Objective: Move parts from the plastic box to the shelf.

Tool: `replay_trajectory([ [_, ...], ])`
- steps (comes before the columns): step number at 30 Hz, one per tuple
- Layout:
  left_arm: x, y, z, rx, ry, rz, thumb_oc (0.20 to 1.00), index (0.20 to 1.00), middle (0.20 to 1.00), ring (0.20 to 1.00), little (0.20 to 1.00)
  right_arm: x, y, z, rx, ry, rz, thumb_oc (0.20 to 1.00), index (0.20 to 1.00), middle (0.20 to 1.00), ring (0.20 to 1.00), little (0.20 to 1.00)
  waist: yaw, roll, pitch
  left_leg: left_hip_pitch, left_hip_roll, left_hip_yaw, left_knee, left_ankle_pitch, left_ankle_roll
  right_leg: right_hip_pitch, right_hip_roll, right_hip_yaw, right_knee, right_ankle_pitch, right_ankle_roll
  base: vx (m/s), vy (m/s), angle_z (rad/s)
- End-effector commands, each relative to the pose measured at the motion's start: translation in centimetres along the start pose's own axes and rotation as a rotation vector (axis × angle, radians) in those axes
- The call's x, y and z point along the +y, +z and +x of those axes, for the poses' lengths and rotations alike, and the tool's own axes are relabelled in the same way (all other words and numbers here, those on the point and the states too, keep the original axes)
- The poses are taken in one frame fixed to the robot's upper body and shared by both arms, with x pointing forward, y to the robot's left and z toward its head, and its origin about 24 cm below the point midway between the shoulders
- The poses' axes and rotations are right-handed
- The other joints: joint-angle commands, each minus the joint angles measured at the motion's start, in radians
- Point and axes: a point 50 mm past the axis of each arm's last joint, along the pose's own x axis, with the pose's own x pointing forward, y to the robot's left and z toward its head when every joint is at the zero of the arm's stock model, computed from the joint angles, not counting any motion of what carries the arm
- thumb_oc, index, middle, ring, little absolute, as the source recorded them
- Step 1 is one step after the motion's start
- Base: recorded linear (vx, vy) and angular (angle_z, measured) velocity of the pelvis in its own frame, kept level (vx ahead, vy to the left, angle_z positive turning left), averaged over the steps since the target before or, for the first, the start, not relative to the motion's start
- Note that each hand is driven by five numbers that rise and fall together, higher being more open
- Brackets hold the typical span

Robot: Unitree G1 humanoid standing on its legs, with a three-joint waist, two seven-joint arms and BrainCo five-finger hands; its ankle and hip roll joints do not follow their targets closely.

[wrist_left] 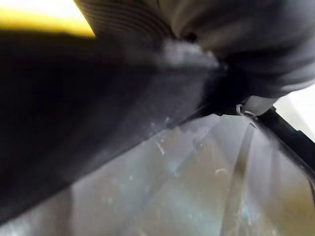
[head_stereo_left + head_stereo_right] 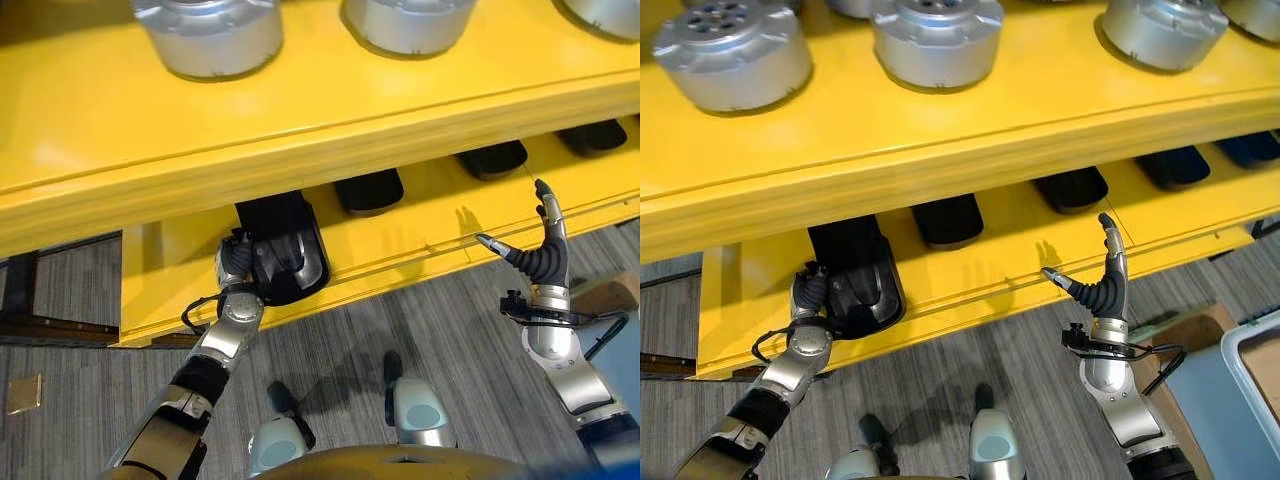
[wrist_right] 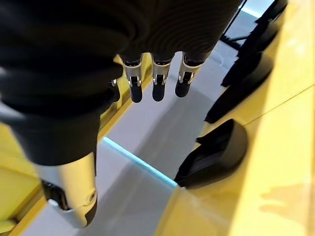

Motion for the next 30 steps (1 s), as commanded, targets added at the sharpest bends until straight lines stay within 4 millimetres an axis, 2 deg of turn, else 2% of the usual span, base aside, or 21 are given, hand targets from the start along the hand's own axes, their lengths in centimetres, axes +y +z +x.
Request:
replay_trajectory([
  [1,1.9,2.4,2.0,-0.114,0.139,0.004,0.2,0.2,0.2,0.2,0.2,-1.1,1.6,0.9,-0.123,0.014,-0.02,1.0,1.0,1.0,1.0,1.0,-0.003,0.0,-0.01,-0.061,0.07,0.002,0.146,-0.062,0.006,-0.021,0.002,-0.002,0.151,-0.125,0.0,-0.07,0.078,-0.2],
  [4,3.1,3.4,3.7,-0.133,0.208,0.043,0.2,0.2,0.2,0.2,0.2,-1.0,2.1,1.6,-0.156,0.025,-0.017,1.0,1.0,1.0,1.0,1.0,-0.019,0.0,0.02,-0.104,0.075,0.01,0.17,-0.065,0.001,-0.067,0.0,0.009,0.173,-0.127,0.0,-0.13,0.107,-0.08],
  [5,4.5,4.8,5.2,-0.17,0.28,0.105,0.2,0.2,0.2,0.2,0.2,-1.0,2.5,2.3,-0.182,0.024,-0.01,1.0,1.0,1.0,1.0,1.0,-0.033,0.0,0.051,-0.151,0.079,0.018,0.2,-0.067,-0.002,-0.114,-0.001,0.021,0.197,-0.131,-0.003,-0.19,0.153,-0.08],
  [7,6.0,6.1,6.4,-0.2,0.333,0.161,0.2,0.2,0.2,0.2,0.2,-1.2,2.9,2.8,-0.202,0.022,-0.007,1.0,1.0,1.0,1.0,1.0,-0.045,0.0,0.076,-0.19,0.081,0.024,0.227,-0.073,-0.003,-0.161,-0.006,0.028,0.225,-0.132,-0.003,-0.15,0.122,-0.08],
  [8,6.0,6.1,6.4,-0.2,0.333,0.161,0.2,0.2,0.2,0.2,0.2,-1.2,2.9,2.8,-0.202,0.022,-0.007,1.0,1.0,1.0,1.0,1.0,-0.045,0.0,0.076,-0.19,0.081,0.024,0.227,-0.073,-0.003,-0.161,-0.006,0.028,0.225,-0.132,-0.003,-0.12,0.099,0.02],
  [9,7.2,6.9,7.1,-0.235,0.371,0.246,0.2,0.2,0.2,0.2,0.2,-1.3,3.2,3.2,-0.212,0.021,-0.008,1.0,1.0,1.0,1.0,1.0,-0.05,-0.001,0.092,-0.218,0.083,0.028,0.248,-0.079,-0.001,-0.19,-0.011,0.03,0.241,-0.133,-0.004,-0.07,0.059,0.01],
  [13,9.0,7.1,7.7,-0.227,0.428,0.303,0.2,0.2,0.2,0.2,0.2,-1.8,3.6,3.6,-0.223,0.017,-0.006,1.0,1.0,1.0,1.0,1.0,-0.056,0.001,0.114,-0.252,0.08,0.029,0.276,-0.09,0.003,-0.227,-0.02,0.034,0.266,-0.135,-0.002,-0.06,0.064,-0.07],
  [21,11.6,3.9,7.4,-0.164,0.469,0.502,0.2,0.2,0.2,0.2,0.2,-2.6,3.5,3.8,-0.222,0.018,-0.038,1.0,1.0,1.0,1.0,1.0,-0.046,0.005,0.139,-0.288,0.077,0.015,0.319,-0.108,0.009,-0.257,-0.043,0.029,0.309,-0.147,-0.001,-0.02,0.044,0.04],
  [24,12.7,3.2,7.5,-0.144,0.477,0.556,0.2,0.2,0.2,0.2,0.2,-3.0,3.5,4.2,-0.22,0.015,-0.058,1.0,1.0,1.0,1.0,1.0,-0.044,0.009,0.14,-0.296,0.08,0.011,0.329,-0.108,0.007,-0.264,-0.05,0.027,0.32,-0.15,-0.001,0.01,0.056,0.06],
  [30,14.6,1.6,7.7,-0.04,0.498,0.52,0.2,0.2,0.2,0.2,0.2,-3.4,3.5,4.7,-0.217,0.022,-0.082,1.0,1.0,1.0,1.0,1.0,-0.043,0.011,0.144,-0.314,0.08,0.005,0.355,-0.12,0.01,-0.283,-0.057,0.029,0.345,-0.157,-0.003,0.0,0.09,0.02],
])
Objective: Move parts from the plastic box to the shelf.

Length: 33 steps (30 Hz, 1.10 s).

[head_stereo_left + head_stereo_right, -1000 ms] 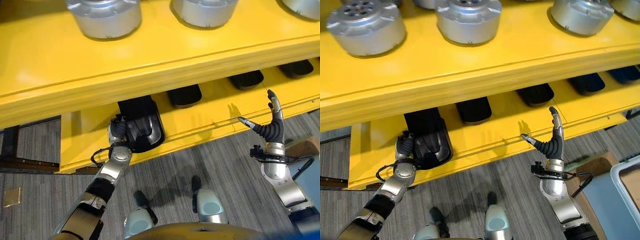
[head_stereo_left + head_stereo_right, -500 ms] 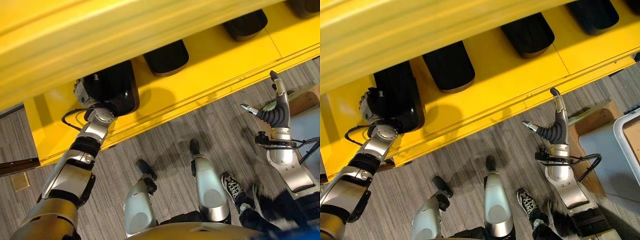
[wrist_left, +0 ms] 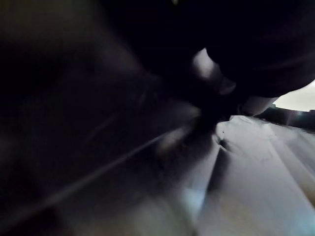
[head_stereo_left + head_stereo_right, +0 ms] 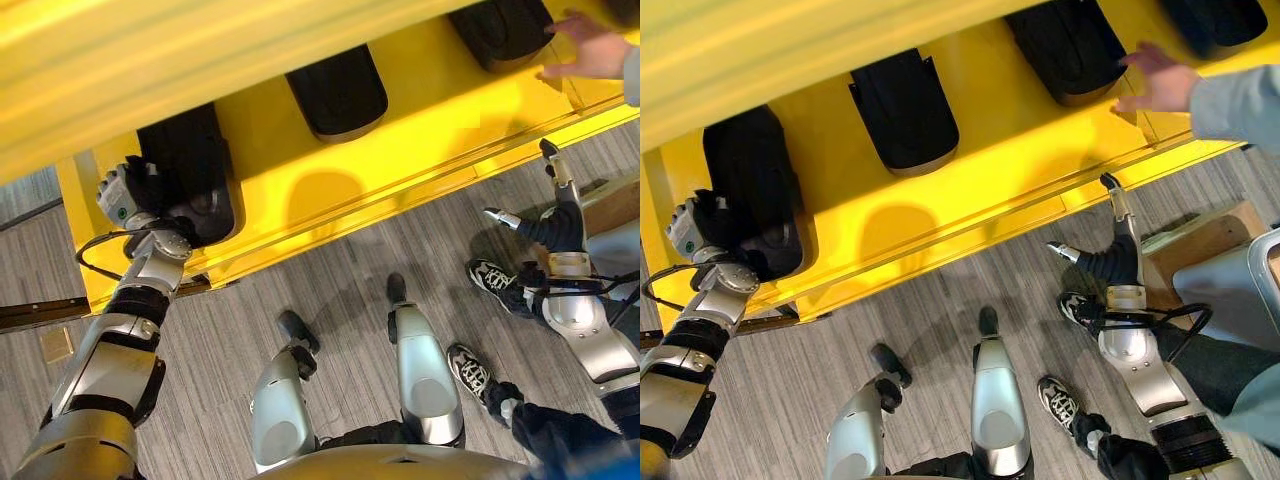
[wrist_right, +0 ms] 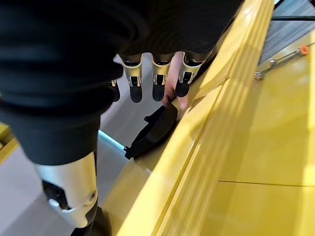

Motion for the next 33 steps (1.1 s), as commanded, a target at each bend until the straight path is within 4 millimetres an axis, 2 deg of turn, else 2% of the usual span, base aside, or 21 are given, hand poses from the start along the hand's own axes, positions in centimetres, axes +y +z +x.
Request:
replay_trajectory([
  [1,1.0,-3.9,-0.3,0.071,0.015,0.086,0.2,0.2,0.2,0.2,0.2,-0.9,0.9,0.5,-0.047,-0.047,0.035,1.0,1.0,1.0,1.0,1.0,0.0,-0.037,-0.053,-0.065,0.047,0.002,0.125,-0.071,-0.01,-0.002,-0.014,-0.027,0.1,-0.11,0.026,-0.01,0.066,0.03],
  [9,1.1,-4.1,-0.5,0.077,0.042,0.083,0.2,0.2,0.2,0.2,0.2,-1.1,1.1,1.0,-0.051,-0.054,0.021,1.0,1.0,1.0,1.0,1.0,0.015,-0.045,-0.043,-0.089,0.047,0.001,0.161,-0.094,0.001,-0.02,-0.025,-0.026,0.117,-0.103,0.037,-0.01,0.097,0.04],
  [18,2.4,-2.2,1.2,0.041,0.1,0.059,0.2,0.2,0.2,0.2,0.2,-0.5,0.7,1.0,-0.034,-0.06,0.026,1.0,1.0,1.0,1.0,1.0,0.031,-0.066,-0.038,-0.11,0.058,0.007,0.172,-0.101,0.007,-0.035,-0.036,-0.025,0.104,-0.073,0.064,0.0,0.054,0.04],
  [22,3.4,-1.0,2.4,-0.001,0.126,0.078,0.2,0.2,0.2,0.2,0.2,-0.4,0.7,1.2,-0.026,-0.065,0.032,1.0,1.0,1.0,1.0,1.0,0.035,-0.084,-0.038,-0.126,0.059,0.001,0.184,-0.113,0.011,-0.047,-0.025,-0.025,0.098,-0.062,0.068,0.01,-0.011,0.01],
  [33,3.9,-0.1,3.0,-0.014,0.139,0.075,0.2,0.2,0.2,0.2,0.2,-0.6,0.5,1.1,-0.011,-0.053,0.022,1.0,1.0,1.0,1.0,1.0,0.028,-0.096,-0.037,-0.133,0.065,0.006,0.189,-0.122,0.013,-0.065,-0.015,-0.019,0.093,-0.052,0.071,0.0,-0.004,0.0],
])
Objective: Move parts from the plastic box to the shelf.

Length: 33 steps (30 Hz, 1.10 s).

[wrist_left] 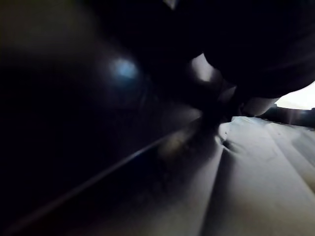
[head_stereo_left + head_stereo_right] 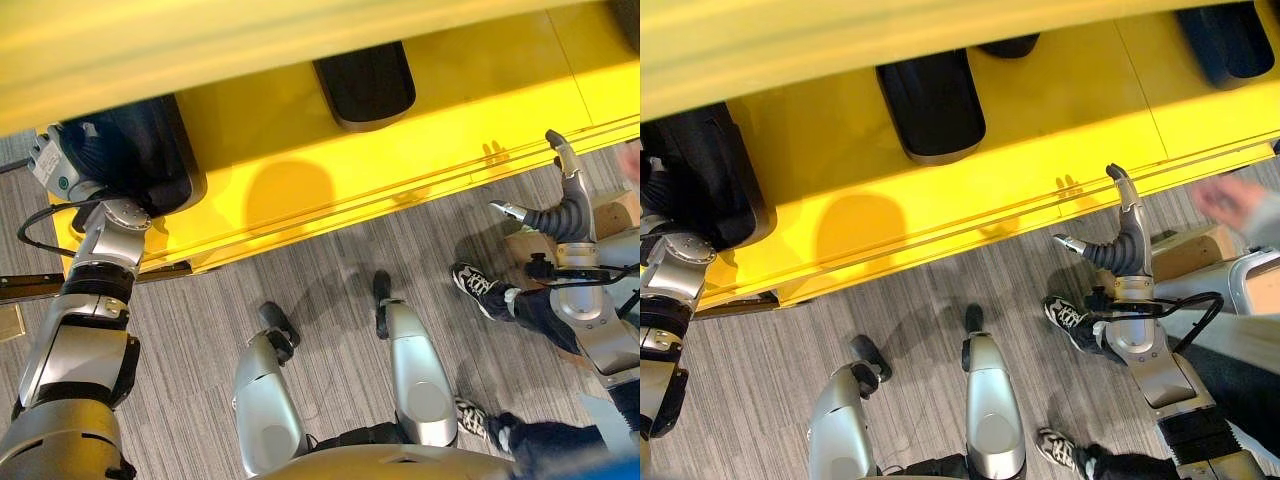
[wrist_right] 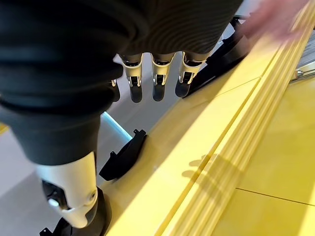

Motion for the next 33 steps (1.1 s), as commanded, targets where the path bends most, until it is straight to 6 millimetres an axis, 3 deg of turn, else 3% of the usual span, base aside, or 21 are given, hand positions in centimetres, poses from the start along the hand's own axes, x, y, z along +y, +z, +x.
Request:
replay_trajectory([
  [1,-0.7,-2.6,-1.2,0.003,-0.036,0.152,0.2,0.2,0.2,0.2,0.2,-0.6,0.5,0.5,-0.024,-0.056,0.045,1.0,1.0,1.0,1.0,1.0,-0.002,-0.031,-0.023,0.036,0.007,0.068,-0.008,-0.029,-0.006,0.002,-0.036,0.006,0.057,-0.049,0.064,0.02,0.011,-0.04],
  [12,-0.3,-1.2,-0.2,-0.05,-0.027,0.167,0.2,0.2,0.2,0.2,0.2,-0.6,0.6,0.7,-0.035,-0.036,0.043,1.0,1.0,1.0,1.0,1.0,-0.015,-0.026,-0.019,0.029,0.007,0.078,-0.012,-0.03,-0.002,-0.021,-0.034,0.013,0.063,-0.044,0.062,0.0,0.002,-0.01],
  [18,-0.9,-0.9,-0.7,-0.087,-0.046,0.186,0.2,0.2,0.2,0.2,0.2,-0.5,0.6,0.7,-0.038,-0.032,0.037,1.0,1.0,1.0,1.0,1.0,-0.018,-0.019,-0.015,0.035,0.001,0.084,-0.02,-0.03,-0.001,-0.027,-0.037,0.013,0.069,-0.043,0.061,0.0,0.0,0.0],
  [33,-1.4,-1.5,-0.8,0.069,-0.082,0.089,0.2,0.2,0.2,0.2,0.2,-0.4,0.6,0.7,-0.038,-0.025,0.037,1.0,1.0,1.0,1.0,1.0,-0.027,-0.017,-0.011,0.04,0.001,0.09,-0.023,-0.03,0.001,-0.036,-0.036,0.017,0.077,-0.042,0.059,0.0,0.0,0.0],
])
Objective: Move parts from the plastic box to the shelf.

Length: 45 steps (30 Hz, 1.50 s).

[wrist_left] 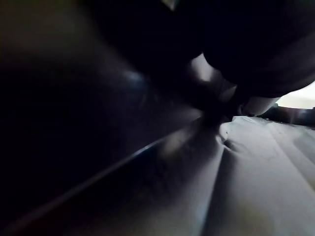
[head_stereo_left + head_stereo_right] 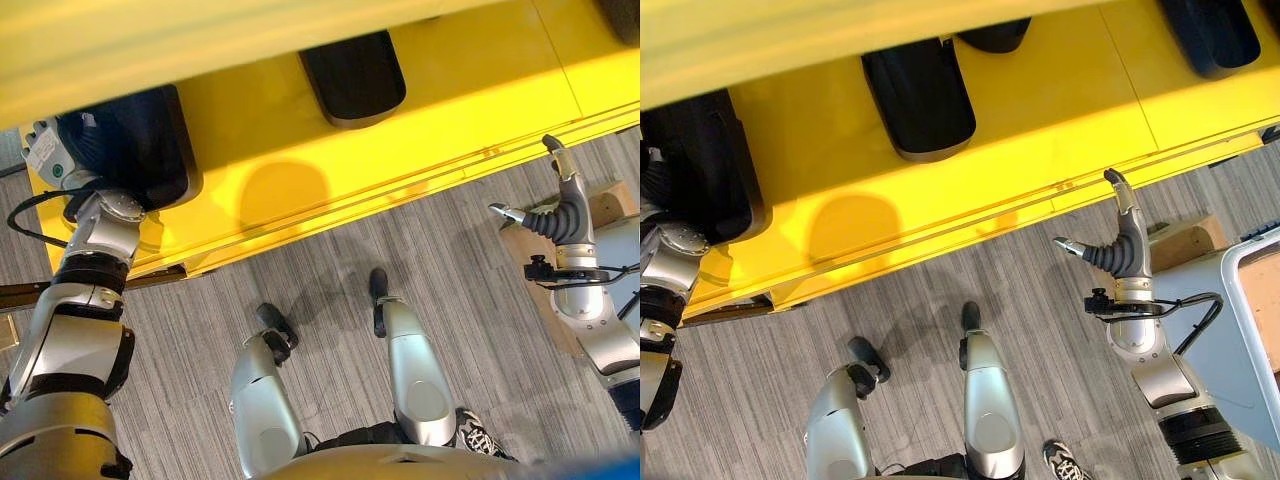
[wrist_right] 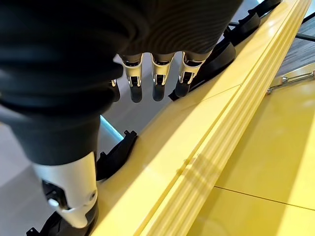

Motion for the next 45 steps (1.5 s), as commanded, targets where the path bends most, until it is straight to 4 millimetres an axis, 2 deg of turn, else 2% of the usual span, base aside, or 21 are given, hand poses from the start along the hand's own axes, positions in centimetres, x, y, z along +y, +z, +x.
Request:
replay_trajectory([
  [1,-2.2,-2.3,-2.1,0.114,-0.077,0.004,0.2,0.2,0.2,0.2,0.2,-0.5,1.0,0.6,-0.052,-0.044,0.045,1.0,1.0,1.0,1.0,1.0,-0.003,-0.014,-0.009,0.057,-0.007,0.079,-0.045,-0.017,-0.002,-0.022,-0.038,0.011,0.082,-0.051,0.057,0.0,0.0,0.0],
  [6,-2.7,-2.6,-2.4,0.189,-0.084,-0.047,0.2,0.2,0.2,0.2,0.2,0.0,1.0,0.6,-0.04,-0.039,0.053,1.0,1.0,1.0,1.0,1.0,-0.005,-0.022,-0.011,0.058,-0.001,0.079,-0.042,-0.016,-0.003,-0.022,-0.031,0.012,0.083,-0.051,0.056,0.01,-0.041,0.0],
  [9,-2.4,-2.4,-2.1,0.149,-0.068,0.018,0.2,0.2,0.2,0.2,0.2,0.1,0.9,0.6,-0.036,-0.037,0.059,1.0,1.0,1.0,1.0,1.0,-0.007,-0.027,-0.011,0.06,0.002,0.08,-0.041,-0.017,-0.003,-0.021,-0.027,0.012,0.083,-0.051,0.057,0.01,-0.037,-0.01],
  [17,-2.7,-1.8,-2.2,0.153,-0.09,-0.013,0.2,0.2,0.2,0.2,0.2,0.2,0.9,0.4,-0.028,-0.031,0.065,1.0,1.0,1.0,1.0,1.0,-0.012,-0.031,-0.008,0.065,0.005,0.087,-0.041,-0.019,-0.001,-0.02,-0.021,0.012,0.085,-0.053,0.054,0.0,-0.009,0.0],
  [19,-2.8,-1.6,-2.3,0.135,-0.089,-0.004,0.652,0.652,0.652,0.652,0.652,0.2,0.9,0.4,-0.027,-0.026,0.063,1.0,1.0,1.0,1.0,1.0,-0.013,-0.031,-0.009,0.066,0.006,0.088,-0.04,-0.02,-0.002,-0.02,-0.021,0.012,0.087,-0.055,0.054,0.0,0.0,0.0],
  [20,-2.9,-1.5,-2.3,0.128,-0.095,0.001,0.925,0.925,0.925,0.925,0.925,0.2,0.9,0.4,-0.027,-0.024,0.064,1.0,1.0,1.0,1.0,1.0,-0.014,-0.031,-0.009,0.067,0.006,0.088,-0.041,-0.02,-0.002,-0.019,-0.021,0.012,0.087,-0.055,0.054,0.0,0.0,0.0],
  [21,-2.8,-1.3,-2.3,0.105,-0.089,0.016,1.0,1.0,1.0,1.0,1.0,0.2,0.9,0.4,-0.027,-0.023,0.065,1.0,1.0,1.0,1.0,1.0,-0.014,-0.031,-0.009,0.069,0.005,0.09,-0.043,-0.02,-0.001,-0.018,-0.021,0.012,0.085,-0.055,0.054,0.0,0.0,0.0],
  [28,-2.6,-0.7,-2.1,0.06,-0.069,0.033,1.0,1.0,1.0,1.0,1.0,0.2,0.7,0.2,-0.023,-0.009,0.059,1.0,1.0,1.0,1.0,1.0,-0.017,-0.027,-0.008,0.078,0.002,0.095,-0.047,-0.018,0.0,-0.012,-0.022,0.01,0.084,-0.057,0.051,0.01,0.003,-0.03],
  [33,-2.5,-1.1,-2.3,0.069,-0.061,0.028,1.0,1.0,1.0,1.0,1.0,0.3,0.7,0.0,-0.023,-0.003,0.053,1.0,1.0,1.0,1.0,1.0,-0.014,-0.02,-0.01,0.081,0.001,0.092,-0.047,-0.016,-0.002,-0.009,-0.027,0.007,0.09,-0.062,0.049,0.01,0.002,-0.02],
  [37,-2.6,-2.0,-2.6,0.178,-0.038,-0.056,1.0,1.0,1.0,1.0,1.0,0.5,0.6,-0.2,-0.014,-0.001,0.062,1.0,1.0,1.0,1.0,1.0,-0.009,-0.016,-0.013,0.088,-0.003,0.085,-0.055,-0.009,-0.004,0.0,-0.028,0.004,0.093,-0.069,0.046,0.0,0.0,0.0],
  [41,-2.5,-2.5,-2.9,0.215,-0.02,-0.091,1.0,1.0,1.0,1.0,1.0,0.7,0.6,-0.3,-0.016,0.0,0.064,1.0,1.0,1.0,1.0,1.0,-0.004,-0.016,-0.019,0.091,-0.004,0.077,-0.057,-0.006,-0.007,0.006,-0.029,0.002,0.095,-0.074,0.045,0.0,-0.013,0.0],
  [45,-3.7,-3.1,-4.4,0.299,-0.063,-0.204,1.0,1.0,1.0,1.0,1.0,1.2,0.5,-0.6,0.005,-0.007,0.071,1.0,1.0,1.0,1.0,1.0,0.009,-0.018,-0.027,0.105,-0.01,0.063,-0.07,0.001,-0.009,0.028,-0.025,-0.007,0.087,-0.078,0.043,0.0,-0.069,0.04],
])
